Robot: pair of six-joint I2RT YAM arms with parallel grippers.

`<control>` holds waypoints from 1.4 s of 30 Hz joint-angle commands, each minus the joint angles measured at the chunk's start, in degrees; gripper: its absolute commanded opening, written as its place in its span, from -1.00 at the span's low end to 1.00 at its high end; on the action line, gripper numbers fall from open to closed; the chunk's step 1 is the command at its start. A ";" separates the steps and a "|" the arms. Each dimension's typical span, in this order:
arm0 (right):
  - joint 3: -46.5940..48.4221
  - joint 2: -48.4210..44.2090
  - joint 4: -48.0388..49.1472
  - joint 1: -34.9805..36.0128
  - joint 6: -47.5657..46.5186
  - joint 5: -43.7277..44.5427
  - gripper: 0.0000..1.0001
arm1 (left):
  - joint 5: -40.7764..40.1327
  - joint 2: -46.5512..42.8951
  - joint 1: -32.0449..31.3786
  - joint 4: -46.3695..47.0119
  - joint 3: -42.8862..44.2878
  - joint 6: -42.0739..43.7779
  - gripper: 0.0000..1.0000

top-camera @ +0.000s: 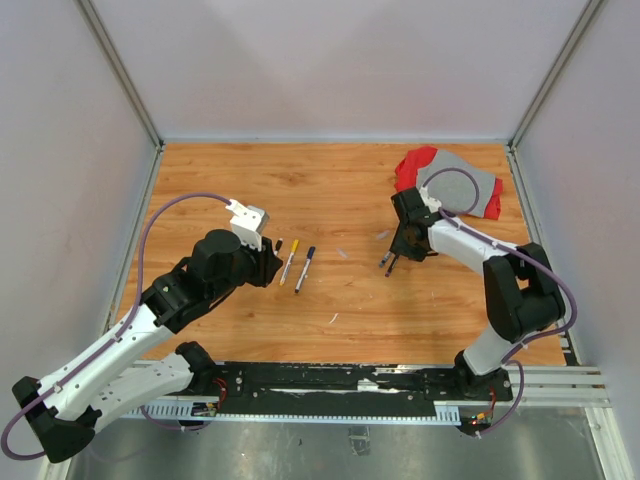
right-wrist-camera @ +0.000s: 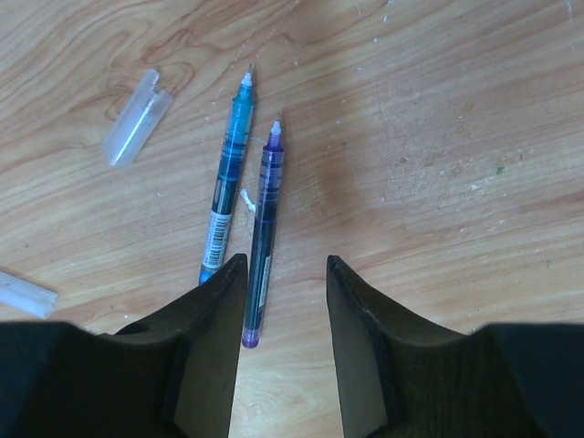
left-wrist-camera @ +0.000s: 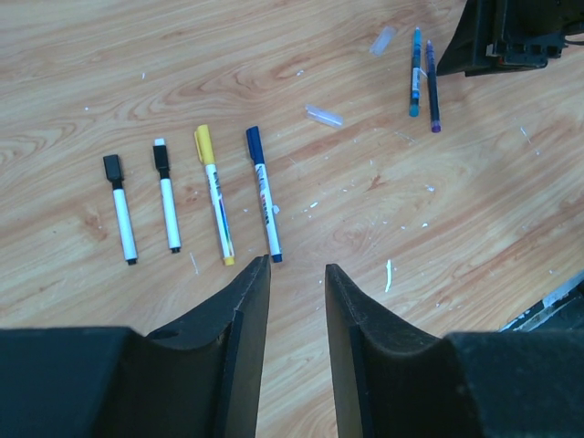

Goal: Insert the pens into the pen caps
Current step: Pick up the pen from the center of the board.

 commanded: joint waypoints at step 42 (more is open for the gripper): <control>-11.78 -11.91 5.43 -0.33 -9.12 -5.77 -0.90 | 6.99 2.51 0.27 8.87 -2.92 -6.63 0.11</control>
